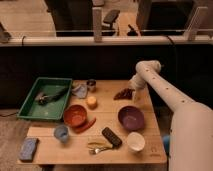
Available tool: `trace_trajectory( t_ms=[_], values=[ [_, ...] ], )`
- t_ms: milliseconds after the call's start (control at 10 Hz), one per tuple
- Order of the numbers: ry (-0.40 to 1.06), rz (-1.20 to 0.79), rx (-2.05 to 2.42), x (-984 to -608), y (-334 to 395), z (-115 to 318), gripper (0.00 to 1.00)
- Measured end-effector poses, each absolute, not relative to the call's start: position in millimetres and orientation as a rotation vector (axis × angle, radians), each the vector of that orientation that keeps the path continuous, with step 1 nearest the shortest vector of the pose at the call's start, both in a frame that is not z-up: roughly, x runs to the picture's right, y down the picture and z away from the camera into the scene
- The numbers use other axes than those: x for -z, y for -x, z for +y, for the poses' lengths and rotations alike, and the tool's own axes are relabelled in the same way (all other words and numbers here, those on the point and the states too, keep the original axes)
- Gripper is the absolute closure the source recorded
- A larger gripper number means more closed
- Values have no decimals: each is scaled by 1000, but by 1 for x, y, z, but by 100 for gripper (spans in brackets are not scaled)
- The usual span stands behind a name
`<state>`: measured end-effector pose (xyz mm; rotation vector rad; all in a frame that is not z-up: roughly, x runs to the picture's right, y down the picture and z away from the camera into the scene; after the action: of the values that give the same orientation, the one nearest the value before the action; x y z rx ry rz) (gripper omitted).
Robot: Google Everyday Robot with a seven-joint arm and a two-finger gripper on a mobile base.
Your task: Place grapes in red bowl
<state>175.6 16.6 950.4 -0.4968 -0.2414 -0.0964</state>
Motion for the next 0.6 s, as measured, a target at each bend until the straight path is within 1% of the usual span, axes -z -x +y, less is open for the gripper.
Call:
trace_trajectory(
  t_ms=[200,300,400,500,600],
  values=[
    [528,-261,98,-963,-173,25,20],
    [538,-271,97,-969,-173,29,22],
    [555,-280,100,-975,-172,34,29],
    [570,-289,104,-981,-170,38,41],
    [584,-292,109,-984,-170,42,50]
  ],
)
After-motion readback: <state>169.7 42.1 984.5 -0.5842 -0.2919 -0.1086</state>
